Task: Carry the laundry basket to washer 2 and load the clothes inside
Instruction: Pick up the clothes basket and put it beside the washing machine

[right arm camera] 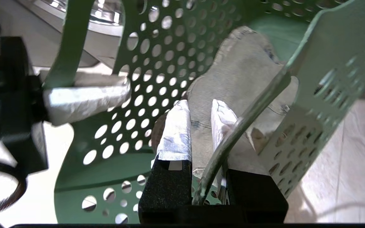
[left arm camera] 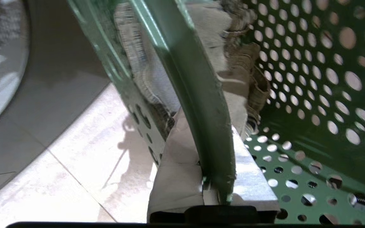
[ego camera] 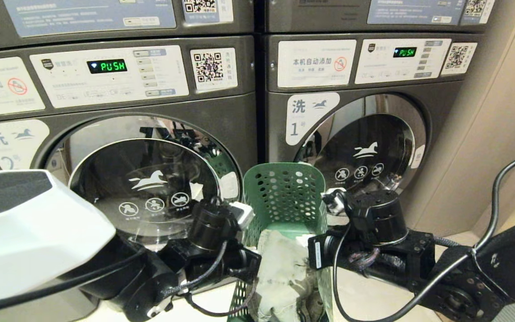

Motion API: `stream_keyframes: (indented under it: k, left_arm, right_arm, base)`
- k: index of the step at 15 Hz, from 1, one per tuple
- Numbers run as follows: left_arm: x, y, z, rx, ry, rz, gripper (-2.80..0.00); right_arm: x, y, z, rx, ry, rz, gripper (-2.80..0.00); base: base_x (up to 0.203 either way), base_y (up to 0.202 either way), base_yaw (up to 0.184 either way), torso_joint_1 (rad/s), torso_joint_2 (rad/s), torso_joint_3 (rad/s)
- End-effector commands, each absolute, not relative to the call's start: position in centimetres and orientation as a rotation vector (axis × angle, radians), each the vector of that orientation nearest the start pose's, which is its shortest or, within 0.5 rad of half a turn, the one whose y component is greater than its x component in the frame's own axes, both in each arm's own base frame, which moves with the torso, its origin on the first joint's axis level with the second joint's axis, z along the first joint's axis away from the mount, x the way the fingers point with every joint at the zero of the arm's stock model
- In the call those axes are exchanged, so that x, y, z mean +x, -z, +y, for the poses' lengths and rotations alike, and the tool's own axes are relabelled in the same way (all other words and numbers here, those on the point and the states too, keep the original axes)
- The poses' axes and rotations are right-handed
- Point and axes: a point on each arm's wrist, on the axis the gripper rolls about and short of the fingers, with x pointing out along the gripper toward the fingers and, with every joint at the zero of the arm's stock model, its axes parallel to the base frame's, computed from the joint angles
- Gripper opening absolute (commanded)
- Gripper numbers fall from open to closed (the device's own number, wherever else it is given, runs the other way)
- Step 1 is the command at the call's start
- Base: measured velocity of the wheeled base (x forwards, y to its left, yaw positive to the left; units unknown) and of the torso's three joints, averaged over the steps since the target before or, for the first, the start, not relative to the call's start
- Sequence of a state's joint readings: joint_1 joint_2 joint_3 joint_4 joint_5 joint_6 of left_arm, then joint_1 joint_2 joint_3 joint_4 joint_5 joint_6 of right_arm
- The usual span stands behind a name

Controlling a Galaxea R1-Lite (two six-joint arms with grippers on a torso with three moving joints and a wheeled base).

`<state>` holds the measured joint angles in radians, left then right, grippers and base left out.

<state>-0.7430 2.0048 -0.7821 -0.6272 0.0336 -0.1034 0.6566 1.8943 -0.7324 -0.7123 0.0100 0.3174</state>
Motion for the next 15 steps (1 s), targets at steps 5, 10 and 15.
stream_keyframes:
  k: [5,10,15]
  left_arm:
    - [23.1,-6.6,-25.7,0.133,0.731,0.632,-2.80]
    - [22.8,-5.9,-27.7,0.125,0.765,0.639,-2.80]
    - [22.4,-5.4,-29.7,0.085,0.787,0.650,-2.80]
  right_arm:
    - [24.9,-9.9,18.4,0.145,-0.536,0.580,-2.80]
    - [25.3,-9.2,17.1,0.110,-0.446,0.585,-2.80]
    - [25.1,-7.9,16.0,0.053,-0.391,0.615,-2.80]
  base:
    - [0.000,0.000,0.000,0.003,0.00,-0.199]
    - [0.000,0.000,0.000,0.006,0.00,-0.197]
    - [0.000,0.000,0.000,0.006,0.00,-0.195]
